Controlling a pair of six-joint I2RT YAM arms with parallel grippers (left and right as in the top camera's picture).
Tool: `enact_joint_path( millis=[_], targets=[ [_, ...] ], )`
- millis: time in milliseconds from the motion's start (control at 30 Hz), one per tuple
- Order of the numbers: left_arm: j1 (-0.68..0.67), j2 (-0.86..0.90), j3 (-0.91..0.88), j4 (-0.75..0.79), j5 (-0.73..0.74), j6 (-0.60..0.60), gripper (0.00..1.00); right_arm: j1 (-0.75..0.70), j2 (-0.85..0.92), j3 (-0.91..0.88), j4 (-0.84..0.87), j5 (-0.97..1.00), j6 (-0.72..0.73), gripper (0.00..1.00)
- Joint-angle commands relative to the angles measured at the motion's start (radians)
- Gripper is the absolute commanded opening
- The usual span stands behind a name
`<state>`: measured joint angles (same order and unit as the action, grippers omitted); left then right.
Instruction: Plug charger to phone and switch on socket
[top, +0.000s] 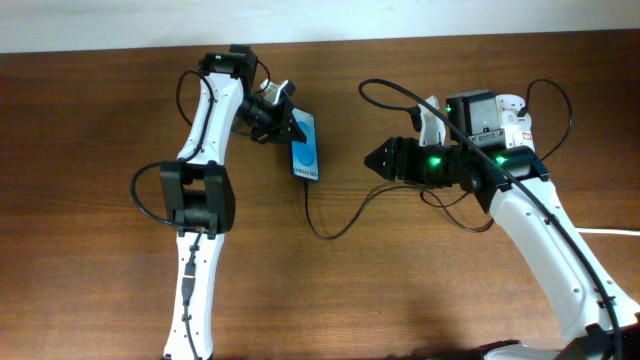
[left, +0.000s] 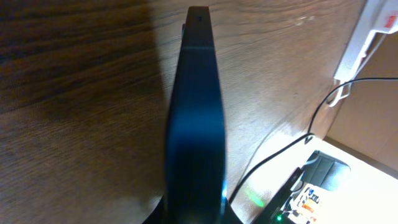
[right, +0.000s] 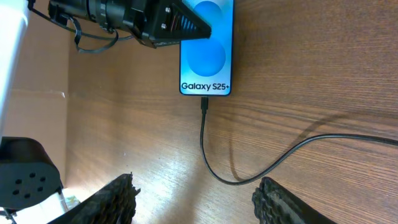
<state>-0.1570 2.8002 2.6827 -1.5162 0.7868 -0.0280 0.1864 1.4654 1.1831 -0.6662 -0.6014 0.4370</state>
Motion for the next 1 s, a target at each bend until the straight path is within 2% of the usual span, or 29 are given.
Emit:
enact_joint_path(
  millis=[0,100,200,367,467,533,567,767,867,900,967],
  targets=[
    [0.002,0.016,-0.041,0.015,0.001,-0.006,0.00,-0.003,-0.002,0.015,0.000,0.012,-0.014,0.66],
    [0.002,0.016,-0.046,0.023,-0.009,-0.006,0.04,-0.003,-0.002,0.015,-0.005,0.012,-0.014,0.66],
    [0.000,0.016,-0.046,0.019,-0.047,-0.006,0.12,-0.003,-0.002,0.015,-0.011,0.012,-0.014,0.67],
    [0.000,0.016,-0.046,0.009,-0.056,-0.039,0.23,-0.003,-0.002,0.015,-0.011,0.017,-0.015,0.75],
    [0.000,0.016,-0.045,0.008,-0.107,-0.089,0.34,-0.003,-0.002,0.015,-0.016,0.032,-0.018,0.79],
    [0.000,0.016,-0.045,-0.009,-0.163,-0.096,0.48,-0.003,-0.002,0.015,-0.026,0.036,-0.038,0.83],
    [0.000,0.016,-0.045,-0.021,-0.205,-0.096,0.52,-0.003,-0.002,0.015,-0.030,0.041,-0.041,0.87],
    [0.000,0.012,-0.003,-0.060,-0.399,-0.164,0.56,-0.003,0.001,0.015,-0.031,0.050,-0.041,0.89],
    [0.000,0.010,0.095,-0.106,-0.484,-0.221,0.56,-0.003,0.001,0.015,-0.034,0.065,-0.041,0.93],
    [0.000,0.010,0.159,-0.138,-0.531,-0.238,0.56,-0.003,0.001,0.015,-0.034,0.065,-0.041,0.99],
    [0.000,0.003,0.278,-0.173,-0.578,-0.271,0.56,-0.003,0.001,0.015,-0.035,0.088,-0.040,0.98]
  ],
)
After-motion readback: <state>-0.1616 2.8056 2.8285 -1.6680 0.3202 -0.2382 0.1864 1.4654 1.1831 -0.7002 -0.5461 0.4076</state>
